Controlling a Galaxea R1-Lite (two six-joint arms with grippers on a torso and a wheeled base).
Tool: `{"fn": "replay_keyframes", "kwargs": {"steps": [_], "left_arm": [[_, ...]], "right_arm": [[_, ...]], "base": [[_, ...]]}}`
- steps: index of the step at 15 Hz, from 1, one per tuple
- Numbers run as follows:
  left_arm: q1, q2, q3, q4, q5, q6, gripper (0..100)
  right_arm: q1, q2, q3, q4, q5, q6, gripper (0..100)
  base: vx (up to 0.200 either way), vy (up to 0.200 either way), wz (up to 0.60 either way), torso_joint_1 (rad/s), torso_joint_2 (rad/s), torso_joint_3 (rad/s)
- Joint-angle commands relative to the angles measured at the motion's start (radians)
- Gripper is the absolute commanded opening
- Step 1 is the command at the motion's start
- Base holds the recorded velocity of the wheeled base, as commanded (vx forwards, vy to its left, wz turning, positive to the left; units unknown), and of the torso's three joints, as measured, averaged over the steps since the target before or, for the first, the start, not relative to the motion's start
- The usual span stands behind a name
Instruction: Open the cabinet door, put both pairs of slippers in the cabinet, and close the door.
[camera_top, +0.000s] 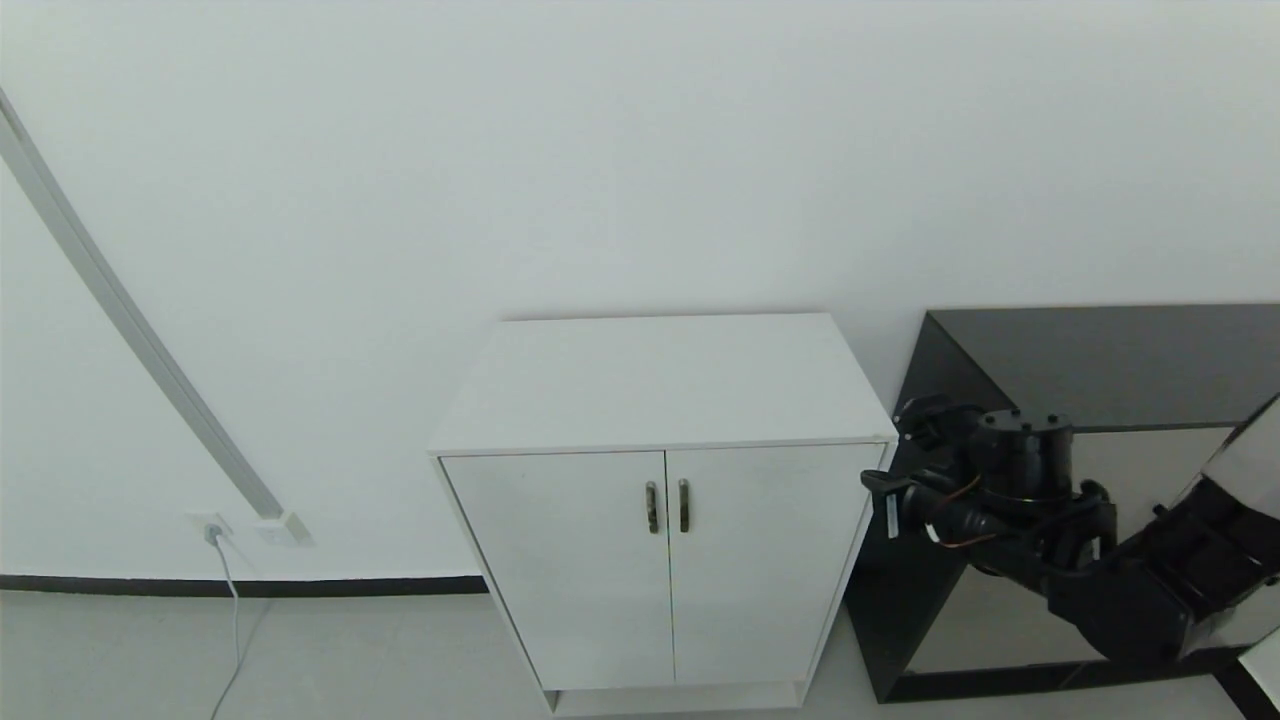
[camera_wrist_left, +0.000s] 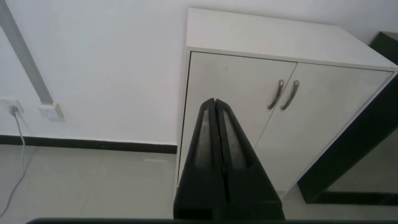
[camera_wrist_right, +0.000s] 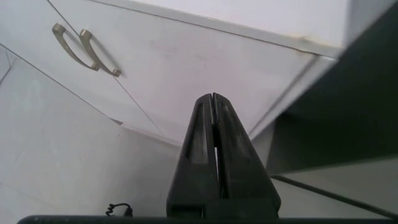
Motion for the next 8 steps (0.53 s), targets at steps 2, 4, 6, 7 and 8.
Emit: {"fn": "replay_keyframes", "kwargs": {"steps": [2, 4, 6, 7, 8], "left_arm": [[0.0, 0.001, 0.0, 0.0, 0.0, 0.0, 0], [0.0, 0.001, 0.0, 0.0, 0.0, 0.0, 0], [0.0, 0.001, 0.0, 0.0, 0.0, 0.0, 0], [0.0, 0.001, 0.0, 0.0, 0.0, 0.0, 0], [0.0, 0.001, 0.0, 0.0, 0.0, 0.0, 0]], "right_arm": [[-0.033, -0.186, 0.119, -0.003, -0.001, -0.005, 0], [-0.069, -0.311, 0.219, -0.003, -0.001, -0.005, 0], [-0.1, -0.384, 0.279, -0.003, -0.001, -0.006, 0], [-0.125, -0.436, 0.325, -0.003, 0.0, -0.005, 0], [-0.141, -0.472, 0.354, -0.003, 0.0, -0.006, 0]], "base": [[0.0, 0.0, 0.0, 0.0, 0.0, 0.0], [0.0, 0.0, 0.0, 0.0, 0.0, 0.0], [0.0, 0.0, 0.0, 0.0, 0.0, 0.0], [0.0, 0.0, 0.0, 0.0, 0.0, 0.0], [0.0, 0.0, 0.0, 0.0, 0.0, 0.0]]}}
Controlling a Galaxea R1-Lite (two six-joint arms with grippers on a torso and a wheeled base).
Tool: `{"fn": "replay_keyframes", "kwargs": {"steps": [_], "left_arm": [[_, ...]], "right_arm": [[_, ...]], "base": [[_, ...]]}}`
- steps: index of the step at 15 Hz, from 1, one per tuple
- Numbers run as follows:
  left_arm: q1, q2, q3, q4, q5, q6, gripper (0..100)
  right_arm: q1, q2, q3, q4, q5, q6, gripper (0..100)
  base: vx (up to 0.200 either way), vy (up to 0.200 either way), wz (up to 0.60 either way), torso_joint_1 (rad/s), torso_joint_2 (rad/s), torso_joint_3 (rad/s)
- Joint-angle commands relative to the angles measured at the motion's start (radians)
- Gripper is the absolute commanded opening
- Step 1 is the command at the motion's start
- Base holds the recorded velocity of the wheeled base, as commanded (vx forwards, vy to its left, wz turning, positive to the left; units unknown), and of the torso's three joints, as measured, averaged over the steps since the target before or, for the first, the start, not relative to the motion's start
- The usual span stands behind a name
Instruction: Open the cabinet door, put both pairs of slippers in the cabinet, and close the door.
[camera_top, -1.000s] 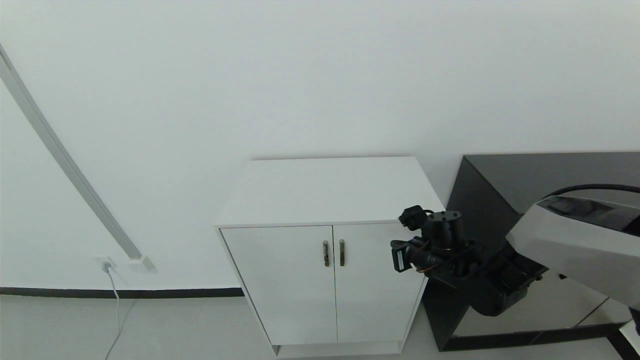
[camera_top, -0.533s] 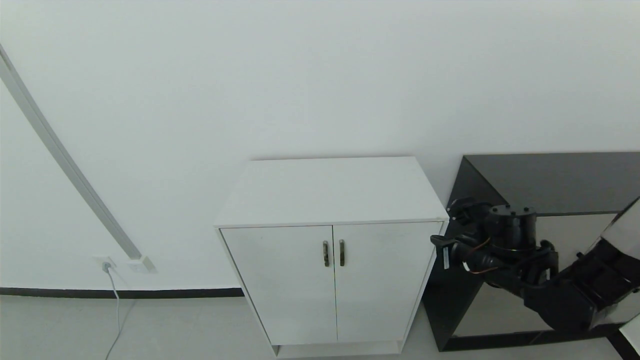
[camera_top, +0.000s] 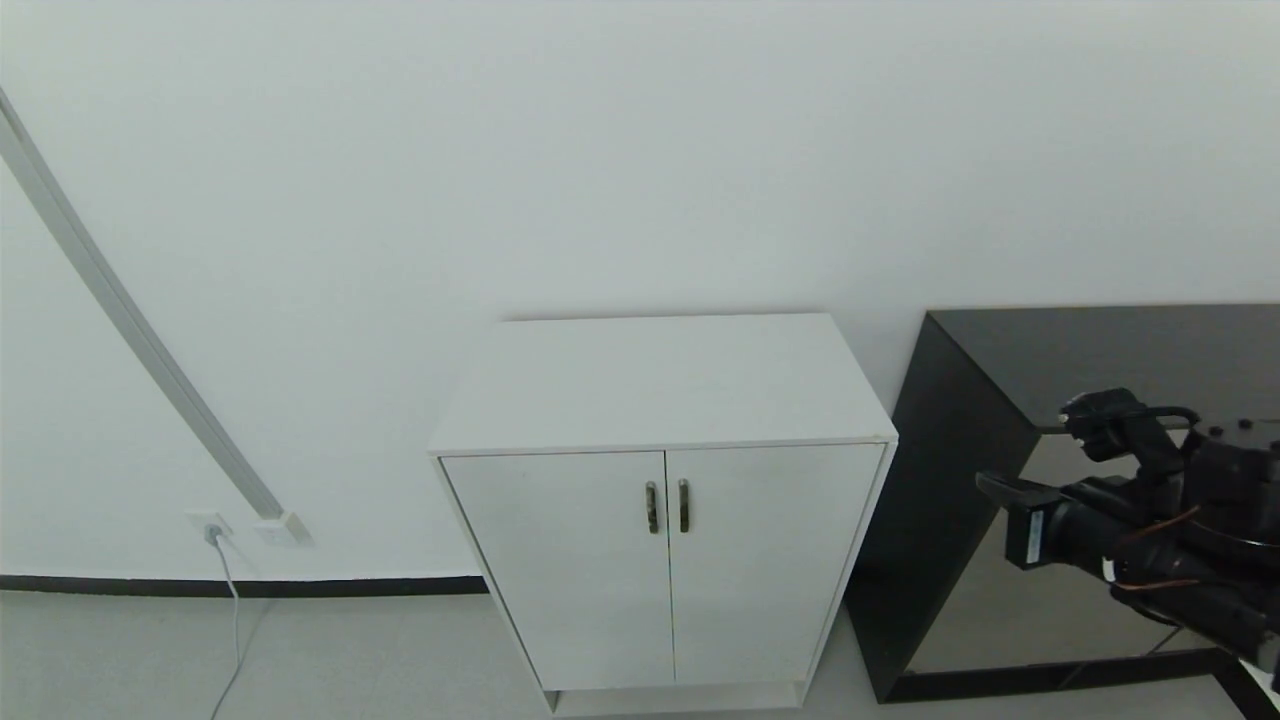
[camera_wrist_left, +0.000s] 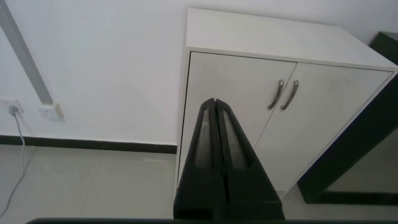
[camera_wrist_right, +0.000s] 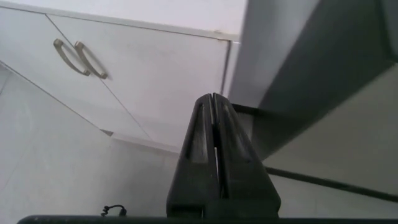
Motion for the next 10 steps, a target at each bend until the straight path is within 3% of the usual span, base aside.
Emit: {"fn": "replay_keyframes", "kwargs": {"steps": [1, 10], "left_arm": [[0.0, 0.001, 0.0, 0.0, 0.0, 0.0, 0], [0.0, 0.001, 0.0, 0.0, -0.001, 0.0, 0]], "right_arm": [[-0.042, -0.138, 0.082, -0.001, 0.0, 0.0, 0], [-0.054, -0.416, 0.324, 0.005, 0.002, 0.0, 0]], "base": [[0.0, 0.0, 0.0, 0.0, 0.0, 0.0], [0.0, 0.0, 0.0, 0.0, 0.0, 0.0]]}}
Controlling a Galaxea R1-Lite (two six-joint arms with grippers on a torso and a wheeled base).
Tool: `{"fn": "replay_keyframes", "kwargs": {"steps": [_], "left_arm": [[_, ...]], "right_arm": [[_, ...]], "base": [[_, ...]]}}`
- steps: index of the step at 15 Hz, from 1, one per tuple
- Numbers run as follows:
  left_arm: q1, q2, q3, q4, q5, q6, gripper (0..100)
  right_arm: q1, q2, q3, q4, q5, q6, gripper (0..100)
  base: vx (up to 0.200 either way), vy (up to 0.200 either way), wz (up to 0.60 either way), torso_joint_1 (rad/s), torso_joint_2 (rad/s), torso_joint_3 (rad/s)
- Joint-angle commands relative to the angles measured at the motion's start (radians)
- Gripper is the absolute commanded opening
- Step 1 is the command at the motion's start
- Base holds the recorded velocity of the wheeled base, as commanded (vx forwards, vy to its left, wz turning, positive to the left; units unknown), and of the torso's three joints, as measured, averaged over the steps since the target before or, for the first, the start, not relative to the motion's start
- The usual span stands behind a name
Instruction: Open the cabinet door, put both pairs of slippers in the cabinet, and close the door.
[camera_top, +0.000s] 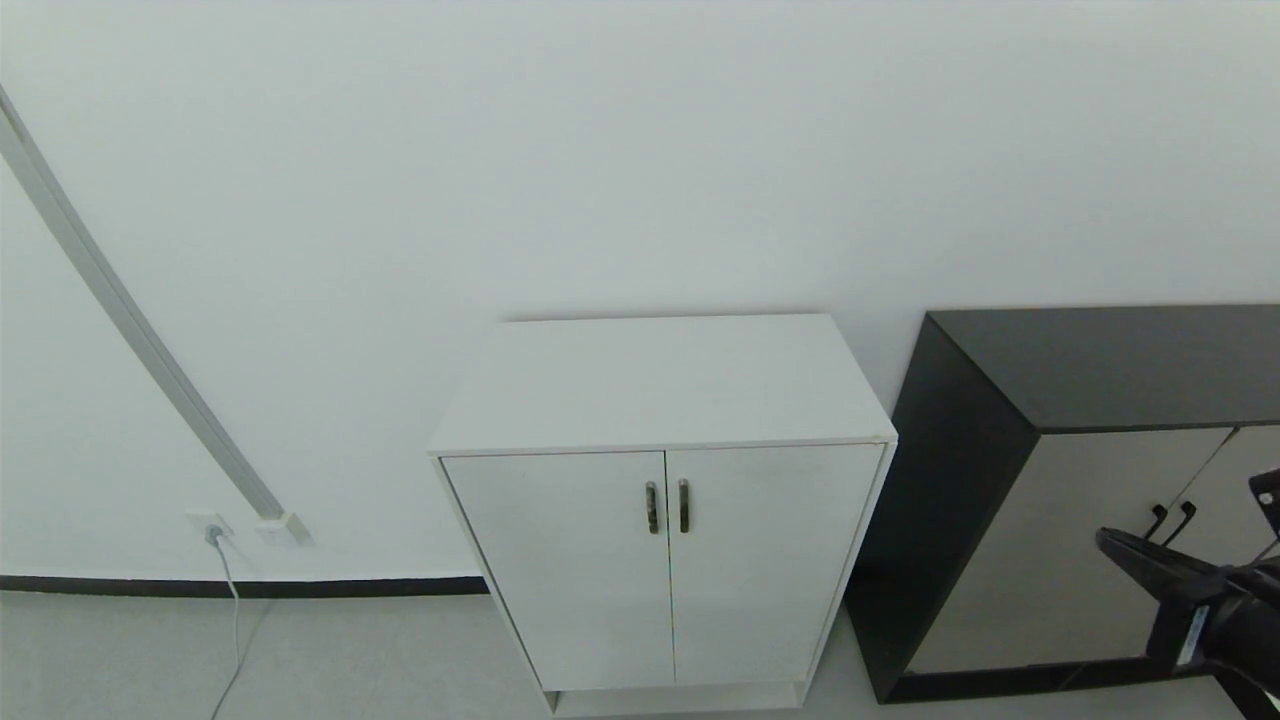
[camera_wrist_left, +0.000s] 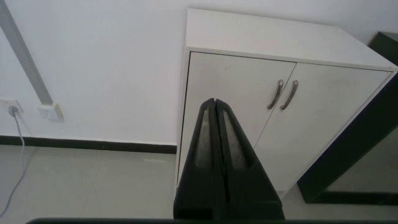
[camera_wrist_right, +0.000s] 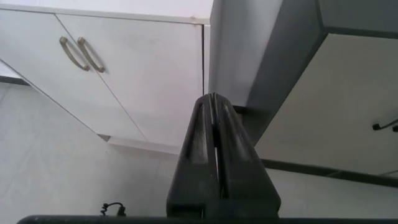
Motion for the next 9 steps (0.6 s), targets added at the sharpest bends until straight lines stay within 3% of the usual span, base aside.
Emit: {"fn": "replay_keyframes", "kwargs": {"steps": [1, 4, 9], "left_arm": [[0.0, 0.001, 0.0, 0.0, 0.001, 0.0, 0], [0.0, 0.001, 0.0, 0.0, 0.001, 0.0, 0], [0.0, 0.001, 0.0, 0.0, 0.001, 0.0, 0]], "right_arm": [[-0.002, -0.1, 0.07, 0.002, 0.0, 0.0, 0], [-0.018, -0.23, 0.079, 0.126, 0.006, 0.008, 0], [-0.02, -0.589, 0.079, 0.554, 0.052, 0.003, 0]], "base": [[0.0, 0.0, 0.0, 0.0, 0.0, 0.0], [0.0, 0.0, 0.0, 0.0, 0.0, 0.0], [0.0, 0.0, 0.0, 0.0, 0.0, 0.0]]}}
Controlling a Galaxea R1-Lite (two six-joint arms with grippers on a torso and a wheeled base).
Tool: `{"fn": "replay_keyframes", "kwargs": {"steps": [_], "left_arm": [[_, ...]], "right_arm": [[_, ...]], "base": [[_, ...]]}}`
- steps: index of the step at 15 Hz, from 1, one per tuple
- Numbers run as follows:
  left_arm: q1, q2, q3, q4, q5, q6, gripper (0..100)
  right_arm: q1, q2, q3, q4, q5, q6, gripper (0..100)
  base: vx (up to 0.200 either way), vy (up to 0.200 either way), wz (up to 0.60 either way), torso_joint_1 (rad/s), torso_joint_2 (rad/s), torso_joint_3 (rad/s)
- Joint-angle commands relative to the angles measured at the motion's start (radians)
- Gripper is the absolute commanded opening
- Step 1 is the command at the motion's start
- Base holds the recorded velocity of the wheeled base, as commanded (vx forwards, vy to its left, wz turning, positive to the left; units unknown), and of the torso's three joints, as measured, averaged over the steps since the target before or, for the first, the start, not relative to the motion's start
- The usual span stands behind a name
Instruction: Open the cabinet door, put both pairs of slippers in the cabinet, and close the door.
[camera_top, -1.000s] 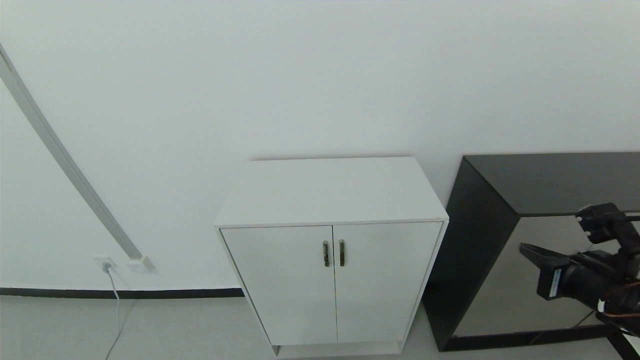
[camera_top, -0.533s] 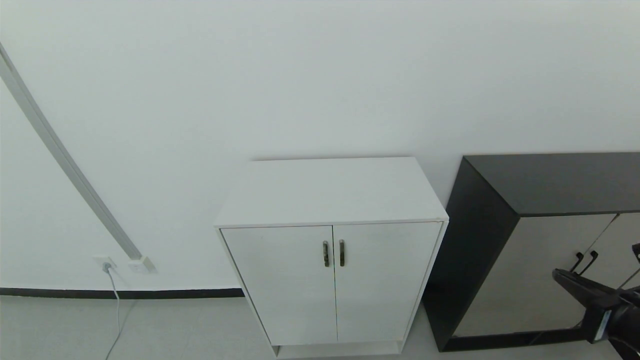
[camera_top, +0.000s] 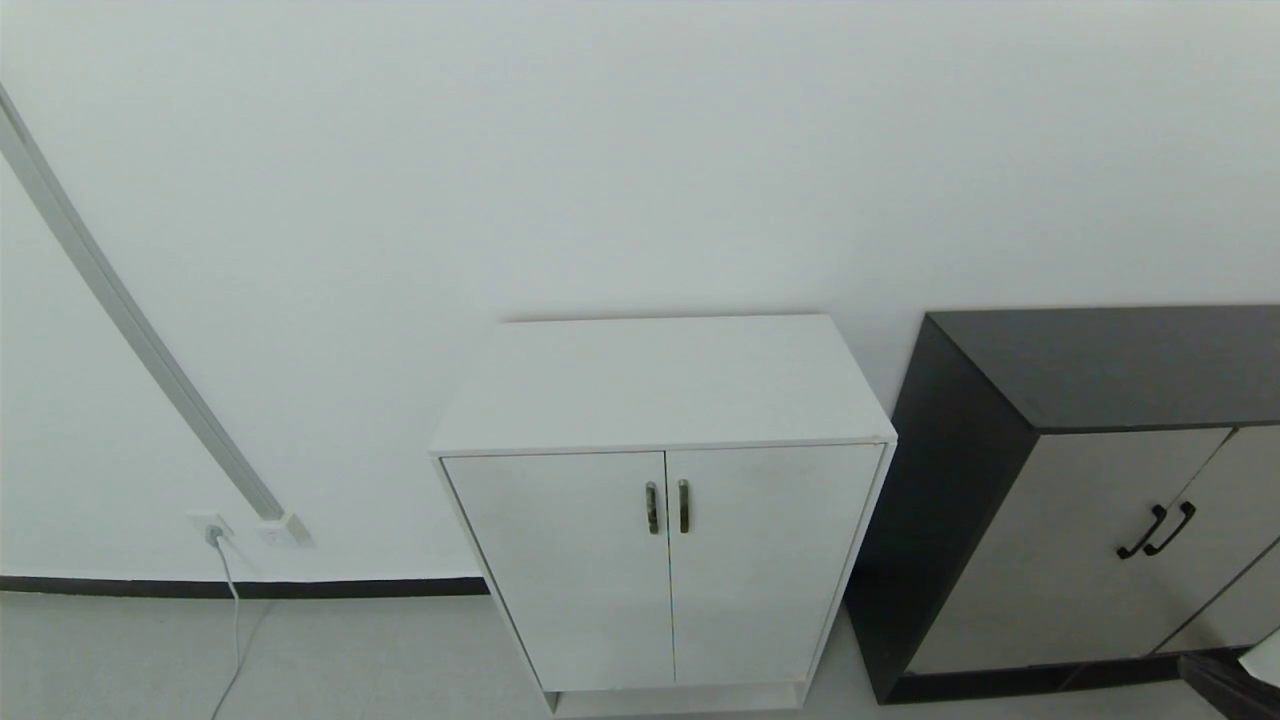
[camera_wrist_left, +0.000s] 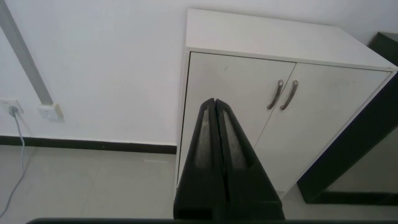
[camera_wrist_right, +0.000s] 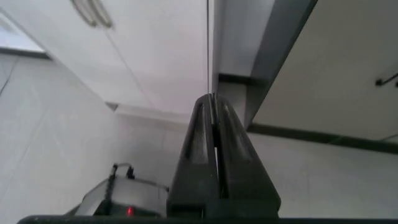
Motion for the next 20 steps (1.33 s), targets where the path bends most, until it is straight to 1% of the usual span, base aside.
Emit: {"fn": "replay_keyframes", "kwargs": {"steps": [1, 2, 4, 5, 6, 7, 10, 11, 12, 15, 16, 19, 20], "left_arm": [[0.0, 0.001, 0.0, 0.0, 0.0, 0.0, 0], [0.0, 0.001, 0.0, 0.0, 0.0, 0.0, 0], [0.0, 0.001, 0.0, 0.0, 0.0, 0.0, 0], [0.0, 0.001, 0.0, 0.0, 0.0, 0.0, 0], [0.0, 0.001, 0.0, 0.0, 0.0, 0.0, 0], [0.0, 0.001, 0.0, 0.0, 0.0, 0.0, 0], [0.0, 0.001, 0.0, 0.0, 0.0, 0.001, 0], [0.0, 0.001, 0.0, 0.0, 0.002, 0.0, 0], [0.0, 0.001, 0.0, 0.0, 0.002, 0.0, 0], [0.0, 0.001, 0.0, 0.0, 0.002, 0.0, 0], [0.0, 0.001, 0.0, 0.0, 0.002, 0.0, 0], [0.0, 0.001, 0.0, 0.0, 0.002, 0.0, 0], [0.0, 0.001, 0.0, 0.0, 0.002, 0.0, 0]], "right_arm": [[0.0, -0.229, 0.0, 0.174, 0.042, -0.002, 0], [0.005, -0.312, 0.0, 0.282, 0.079, -0.004, 0], [0.017, -0.413, 0.0, 0.4, 0.129, -0.016, 0], [0.022, -0.438, 0.0, 0.435, 0.136, -0.024, 0], [0.033, -0.478, 0.0, 0.503, 0.139, -0.043, 0], [0.048, -0.499, -0.009, 0.526, 0.137, -0.048, 0], [0.088, -0.499, 0.0, 0.529, 0.134, -0.062, 0], [0.083, -0.504, 0.0, 0.529, 0.134, -0.062, 0], [0.054, -0.527, 0.0, 0.529, 0.129, -0.063, 0], [-0.098, -0.585, 0.0, 0.529, 0.126, -0.065, 0], [-0.122, -0.619, 0.0, 0.529, 0.126, -0.065, 0], [-0.142, -0.691, 0.0, 0.529, 0.126, -0.065, 0], [-0.167, -0.722, 0.0, 0.529, 0.128, -0.065, 0]], "base": [[0.0, 0.0, 0.0, 0.0, 0.0, 0.0], [0.0, 0.0, 0.0, 0.0, 0.0, 0.0], [0.0, 0.0, 0.0, 0.0, 0.0, 0.0], [0.0, 0.0, 0.0, 0.0, 0.0, 0.0], [0.0, 0.0, 0.0, 0.0, 0.0, 0.0], [0.0, 0.0, 0.0, 0.0, 0.0, 0.0], [0.0, 0.0, 0.0, 0.0, 0.0, 0.0], [0.0, 0.0, 0.0, 0.0, 0.0, 0.0], [0.0, 0.0, 0.0, 0.0, 0.0, 0.0], [0.0, 0.0, 0.0, 0.0, 0.0, 0.0], [0.0, 0.0, 0.0, 0.0, 0.0, 0.0], [0.0, 0.0, 0.0, 0.0, 0.0, 0.0], [0.0, 0.0, 0.0, 0.0, 0.0, 0.0]]}}
